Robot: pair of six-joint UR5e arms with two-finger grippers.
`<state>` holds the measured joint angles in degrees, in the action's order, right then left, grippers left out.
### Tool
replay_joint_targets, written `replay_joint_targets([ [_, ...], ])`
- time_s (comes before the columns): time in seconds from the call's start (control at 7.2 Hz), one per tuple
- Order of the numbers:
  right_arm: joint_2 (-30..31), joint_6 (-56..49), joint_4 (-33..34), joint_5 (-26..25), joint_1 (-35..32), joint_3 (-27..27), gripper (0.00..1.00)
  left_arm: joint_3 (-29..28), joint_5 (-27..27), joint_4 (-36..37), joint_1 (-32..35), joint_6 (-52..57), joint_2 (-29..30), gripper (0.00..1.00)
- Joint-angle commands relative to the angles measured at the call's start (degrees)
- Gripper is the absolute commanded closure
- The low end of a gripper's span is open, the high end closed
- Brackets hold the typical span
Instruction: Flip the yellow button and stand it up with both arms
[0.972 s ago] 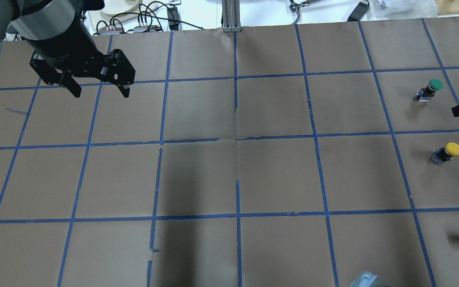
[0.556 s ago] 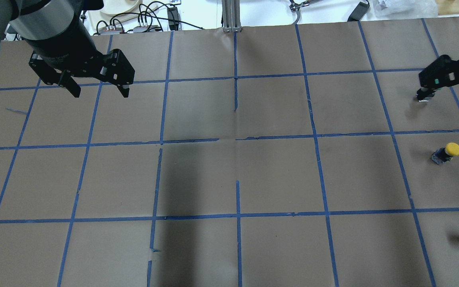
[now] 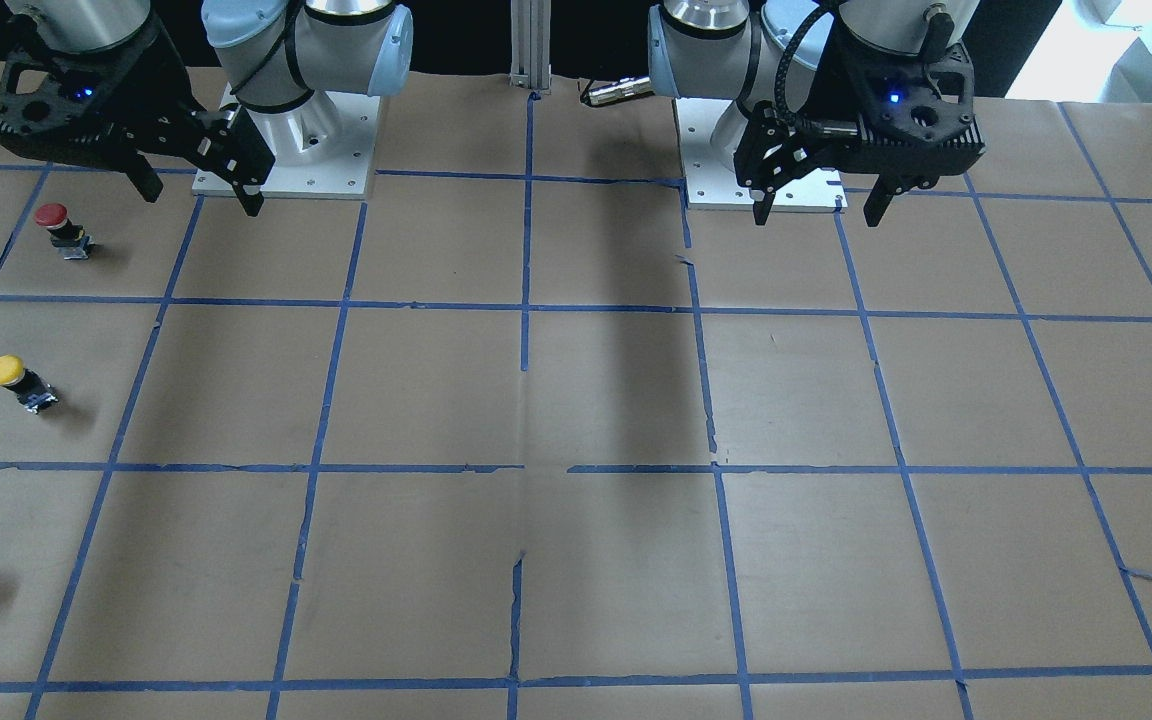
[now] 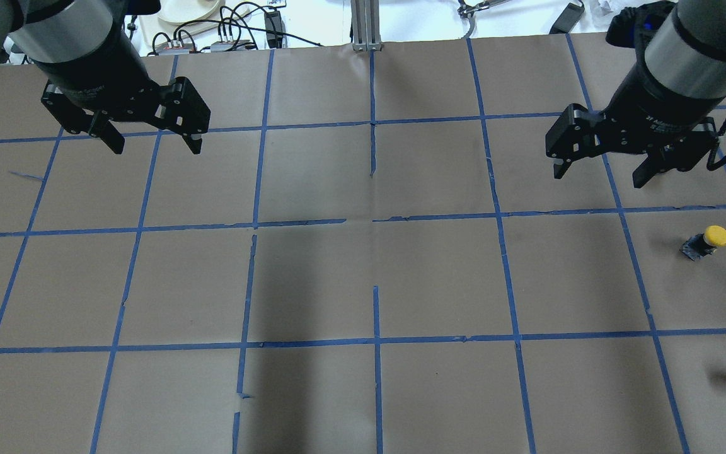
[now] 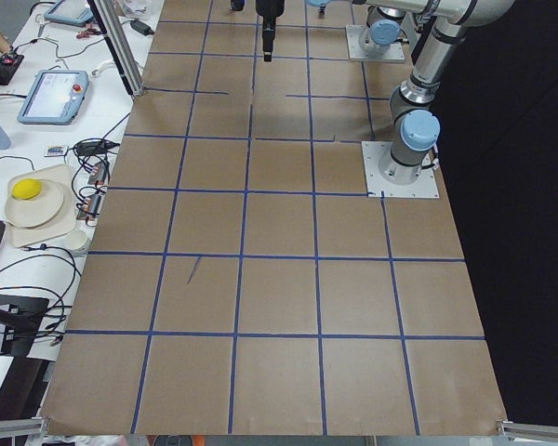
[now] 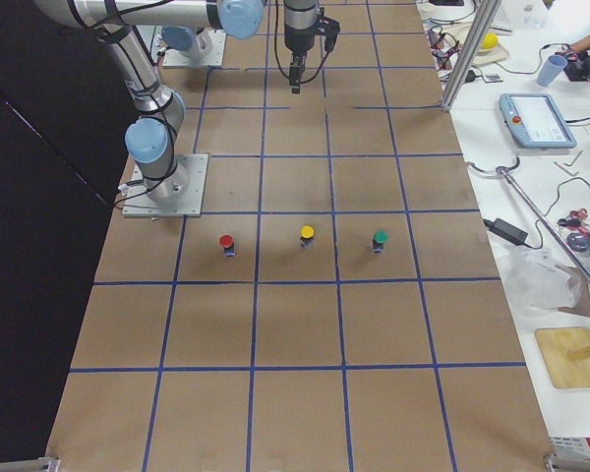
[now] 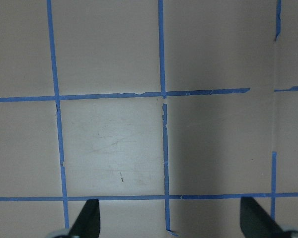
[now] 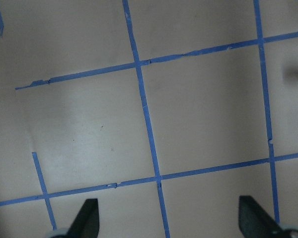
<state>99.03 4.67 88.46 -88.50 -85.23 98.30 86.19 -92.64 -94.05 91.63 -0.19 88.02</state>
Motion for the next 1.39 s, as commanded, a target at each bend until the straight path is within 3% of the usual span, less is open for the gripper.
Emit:
replay_joint_targets([
  [0.0,0.37,0.25,-0.13,0.33,-0.81,0.67,0.0,0.03,0.1,0.1,0.04,-0.33,0.48,0.0],
  [0.28,-3.73,0.34,-1.97,0.17,-1.96,-6.51,0.0,-0.05,0.01,0.18,0.04,-0.33,0.31,0.0],
  [0.42,-4.89,0.34,-2.76,-0.1,-2.22,-7.5,0.0,-0.14,-0.17,0.18,-0.13,-0.33,0.13,0.0],
  [1.25,-3.85,0.07,-4.35,-0.63,-2.05,-7.34,0.0,0.12,-0.17,0.27,0.22,-0.42,0.31,0.0],
])
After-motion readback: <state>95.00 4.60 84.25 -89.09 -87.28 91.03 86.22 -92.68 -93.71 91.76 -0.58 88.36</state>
